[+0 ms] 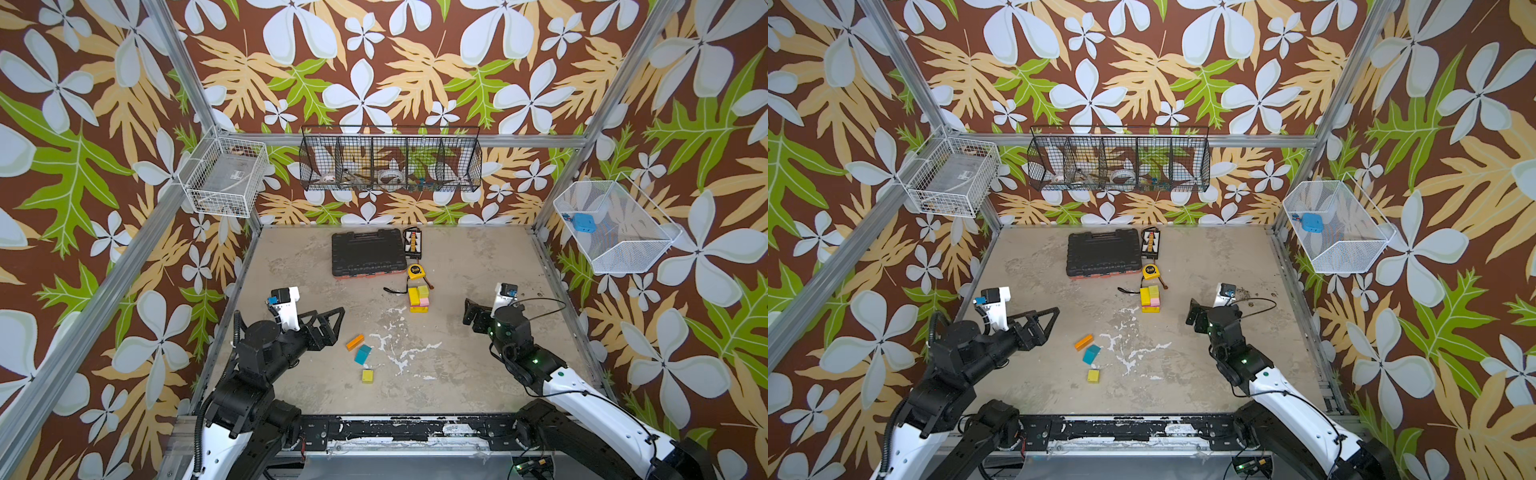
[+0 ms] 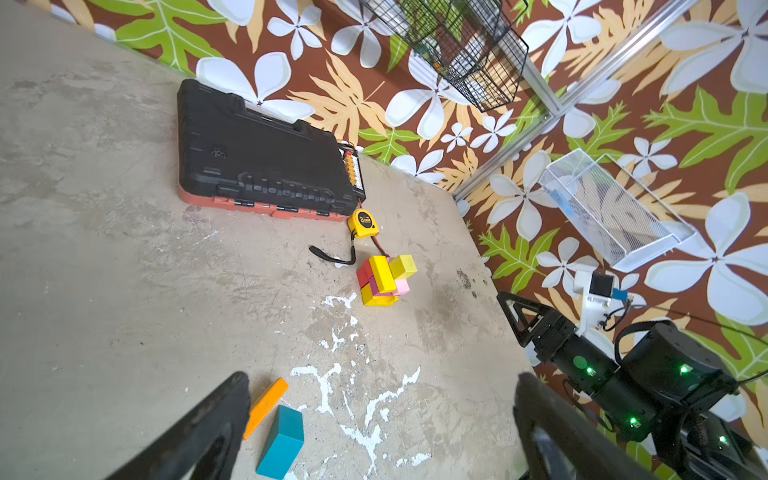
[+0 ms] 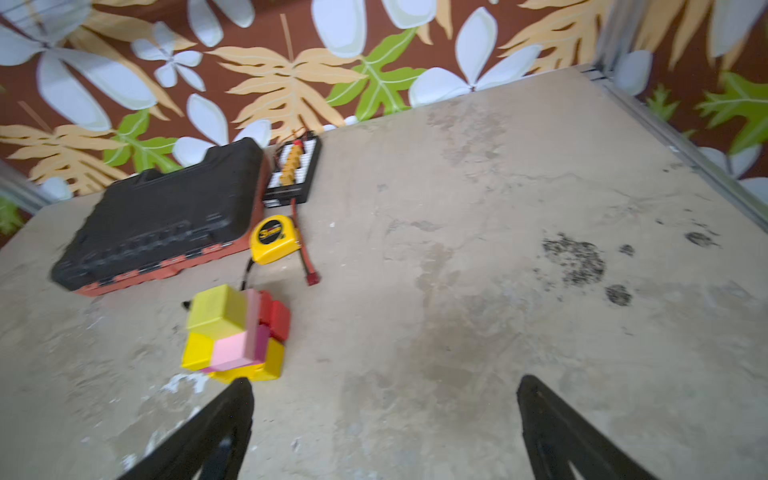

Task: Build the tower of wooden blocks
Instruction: 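Raise the right gripper from the stack while the left arm lowers to loose blocks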

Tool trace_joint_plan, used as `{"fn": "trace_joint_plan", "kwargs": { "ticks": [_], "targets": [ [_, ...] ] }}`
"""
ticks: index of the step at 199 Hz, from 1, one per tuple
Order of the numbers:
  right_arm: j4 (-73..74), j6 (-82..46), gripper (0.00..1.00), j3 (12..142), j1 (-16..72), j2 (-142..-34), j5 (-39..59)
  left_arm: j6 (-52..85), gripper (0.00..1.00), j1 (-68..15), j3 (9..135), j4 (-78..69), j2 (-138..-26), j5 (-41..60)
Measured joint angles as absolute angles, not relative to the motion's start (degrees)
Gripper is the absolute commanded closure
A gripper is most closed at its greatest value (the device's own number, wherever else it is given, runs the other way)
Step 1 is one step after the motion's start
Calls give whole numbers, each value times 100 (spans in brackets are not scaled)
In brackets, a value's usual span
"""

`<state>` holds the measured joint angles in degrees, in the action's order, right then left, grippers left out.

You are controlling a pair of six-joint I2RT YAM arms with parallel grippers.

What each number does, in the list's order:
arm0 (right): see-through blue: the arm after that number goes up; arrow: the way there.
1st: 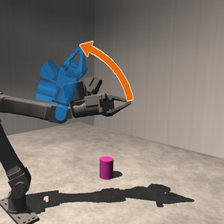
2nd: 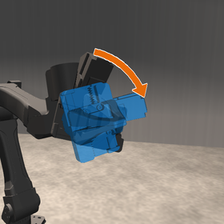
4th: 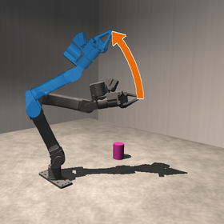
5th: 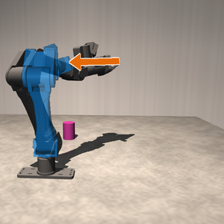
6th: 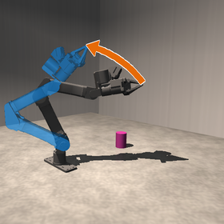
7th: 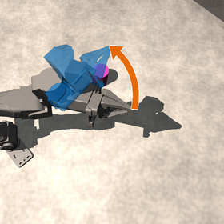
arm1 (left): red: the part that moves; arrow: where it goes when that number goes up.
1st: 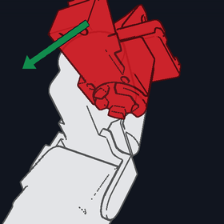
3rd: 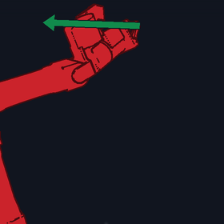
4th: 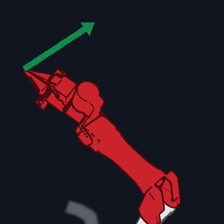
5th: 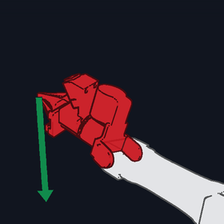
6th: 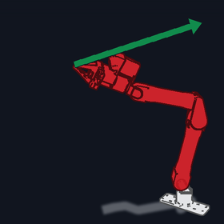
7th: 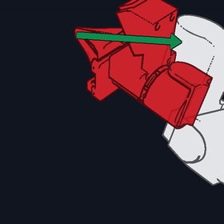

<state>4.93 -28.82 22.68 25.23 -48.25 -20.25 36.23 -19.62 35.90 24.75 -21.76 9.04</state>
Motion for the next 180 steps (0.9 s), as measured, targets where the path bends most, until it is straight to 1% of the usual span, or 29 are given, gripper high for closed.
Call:
{"fn": "trace_joint_plan", "kwargs": {
  "ticks": [16,34,52,72,97,124,145,159,180],
  "targets": [
    [661,-2825,3,2073,2008,-4810,-1916,4143,0,-1962,3240,2497,-1885,443],
    [851,-2801,3,1944,1511,-4812,-1776,4799,0,-1962,3103,2700,-1940,-106],
    [1057,-2808,3,1756,1199,-4792,-1643,4930,0,-1962,3048,2687,-2202,-204],
    [1225,-2808,2,1599,1125,-4755,-1496,4893,0,-1962,3114,2556,-2443,-231],
    [1422,-2808,2,1529,1116,-4737,-1485,4845,0,-1962,2956,2401,-2349,-327],
    [1540,-2810,2,1496,1114,-4735,-1479,4567,0,-1962,2519,2047,-2355,139],
    [1579,-2812,2,1457,1114,-4698,-1422,4442,0,-2008,2340,1885,-2954,548],
    [1588,-2814,1,1428,1114,-4659,-1374,4357,2,-2268,2303,1798,-3415,628],
    [1619,-2818,1,1393,1114,-4611,-1350,4362,8,-3063,2241,1765,-3809,421]
  ]
}}
